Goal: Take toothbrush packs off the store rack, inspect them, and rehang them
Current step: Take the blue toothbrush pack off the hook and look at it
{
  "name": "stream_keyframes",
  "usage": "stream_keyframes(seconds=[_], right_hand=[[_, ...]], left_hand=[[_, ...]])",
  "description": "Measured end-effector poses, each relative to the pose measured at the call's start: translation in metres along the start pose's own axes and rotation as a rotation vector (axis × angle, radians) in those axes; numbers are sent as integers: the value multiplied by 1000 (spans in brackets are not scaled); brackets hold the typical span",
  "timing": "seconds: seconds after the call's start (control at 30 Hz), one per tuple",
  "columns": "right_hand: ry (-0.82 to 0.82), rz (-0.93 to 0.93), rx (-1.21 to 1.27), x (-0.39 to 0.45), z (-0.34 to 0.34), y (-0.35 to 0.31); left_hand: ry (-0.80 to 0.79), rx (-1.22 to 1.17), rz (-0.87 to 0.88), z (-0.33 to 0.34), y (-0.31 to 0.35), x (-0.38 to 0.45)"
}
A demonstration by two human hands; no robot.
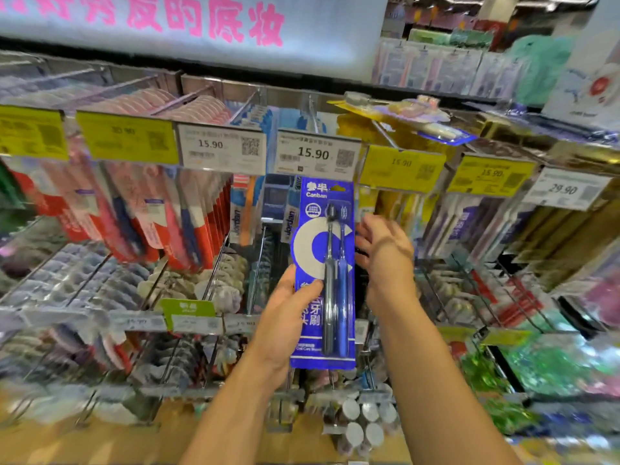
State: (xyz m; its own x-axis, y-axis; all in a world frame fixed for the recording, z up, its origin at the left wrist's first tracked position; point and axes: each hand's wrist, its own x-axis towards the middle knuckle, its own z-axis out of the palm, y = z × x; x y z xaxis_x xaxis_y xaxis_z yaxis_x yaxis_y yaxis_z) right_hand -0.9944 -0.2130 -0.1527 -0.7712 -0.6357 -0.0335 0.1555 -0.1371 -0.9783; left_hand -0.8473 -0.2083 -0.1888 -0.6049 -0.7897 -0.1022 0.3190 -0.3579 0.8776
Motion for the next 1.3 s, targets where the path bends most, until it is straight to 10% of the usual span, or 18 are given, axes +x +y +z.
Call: stream_keyframes(seconds=[0.3,0.77,1.3], right_hand=[[-265,416,439,-73,-25,39],[-177,378,656,-157,-42,18],[-161,393,682,-270,-167,4]], left_hand=[[-91,-209,-134,-9,-22,-13],[-381,-572,-263,-6,-27,-68],[-317,-536,-382,74,-83,-210]])
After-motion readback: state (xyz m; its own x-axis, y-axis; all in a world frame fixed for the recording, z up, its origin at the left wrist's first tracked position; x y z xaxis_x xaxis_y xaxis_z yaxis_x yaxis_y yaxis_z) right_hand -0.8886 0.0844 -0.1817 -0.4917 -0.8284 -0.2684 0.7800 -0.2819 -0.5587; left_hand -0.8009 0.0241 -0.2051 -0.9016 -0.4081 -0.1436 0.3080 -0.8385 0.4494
